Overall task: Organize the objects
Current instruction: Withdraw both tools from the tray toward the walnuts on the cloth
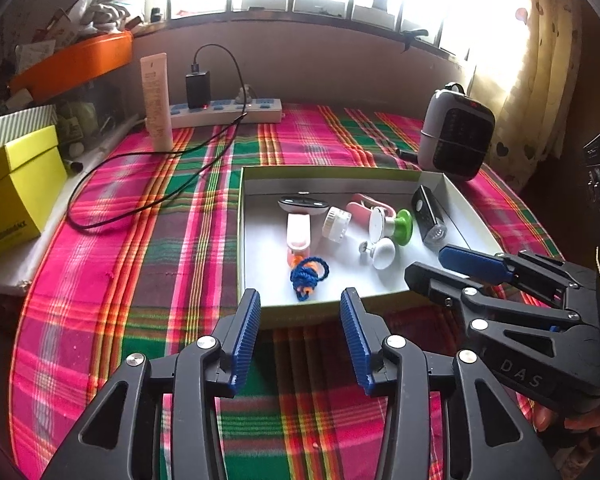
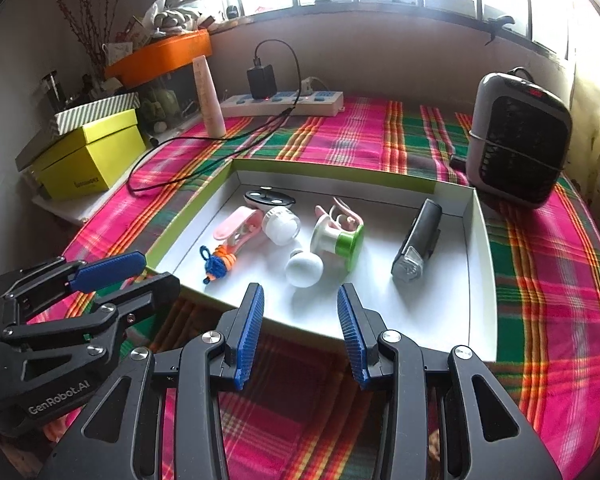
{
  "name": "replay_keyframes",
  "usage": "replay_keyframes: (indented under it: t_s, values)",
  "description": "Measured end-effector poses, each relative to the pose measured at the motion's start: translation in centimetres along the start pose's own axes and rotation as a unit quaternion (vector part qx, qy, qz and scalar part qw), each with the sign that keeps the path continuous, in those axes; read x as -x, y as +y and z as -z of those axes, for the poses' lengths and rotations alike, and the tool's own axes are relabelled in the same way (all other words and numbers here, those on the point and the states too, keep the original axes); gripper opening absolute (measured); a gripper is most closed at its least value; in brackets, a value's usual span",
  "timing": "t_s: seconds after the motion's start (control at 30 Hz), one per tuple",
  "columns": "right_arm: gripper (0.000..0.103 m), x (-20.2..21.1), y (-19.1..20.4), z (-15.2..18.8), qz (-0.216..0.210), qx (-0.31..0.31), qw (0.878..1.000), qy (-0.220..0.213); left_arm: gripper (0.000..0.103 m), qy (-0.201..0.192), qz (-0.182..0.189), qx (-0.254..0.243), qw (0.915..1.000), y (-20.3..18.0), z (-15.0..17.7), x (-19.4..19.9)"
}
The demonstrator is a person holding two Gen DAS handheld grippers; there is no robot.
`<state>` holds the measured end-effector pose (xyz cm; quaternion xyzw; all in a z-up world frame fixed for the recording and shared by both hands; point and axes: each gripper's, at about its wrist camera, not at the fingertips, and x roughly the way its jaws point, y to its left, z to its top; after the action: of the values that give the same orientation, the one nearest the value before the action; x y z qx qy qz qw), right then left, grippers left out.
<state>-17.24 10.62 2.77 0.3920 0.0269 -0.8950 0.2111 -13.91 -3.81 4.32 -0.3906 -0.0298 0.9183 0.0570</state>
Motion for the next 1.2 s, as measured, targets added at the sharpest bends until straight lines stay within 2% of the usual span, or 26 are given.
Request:
replay_keyframes:
  t_s: [0.27, 0.57, 0.8, 1.2]
  values:
    - [0.040, 1.9, 0.8, 1.3, 0.008, 0.007, 1.000, -0.016, 0.044, -0.016, -0.011, -0.005, 0.9998, -0.6, 1.2, 1.7]
    - [0.042, 3.5, 1.2, 2.7, 0.019, 0.005, 1.000, -0.024, 0.045, -0.016, -0.004, -0.004, 0.9999, -1.0, 2.7, 2.7]
    - [0.043, 4.6, 0.7, 4.3, 0.026, -0.009, 0.999, -0.026, 0.049, -0.012, 0.018, 0.005, 0.9998, -0.8, 3.7, 2.9]
    - [0.044, 5.7, -1.4, 6.7, 0.047, -0.036, 0.998, -0.022, 0.050, 0.009, 0.038, 0.008, 0.9992, -0.9, 5.2, 2.0]
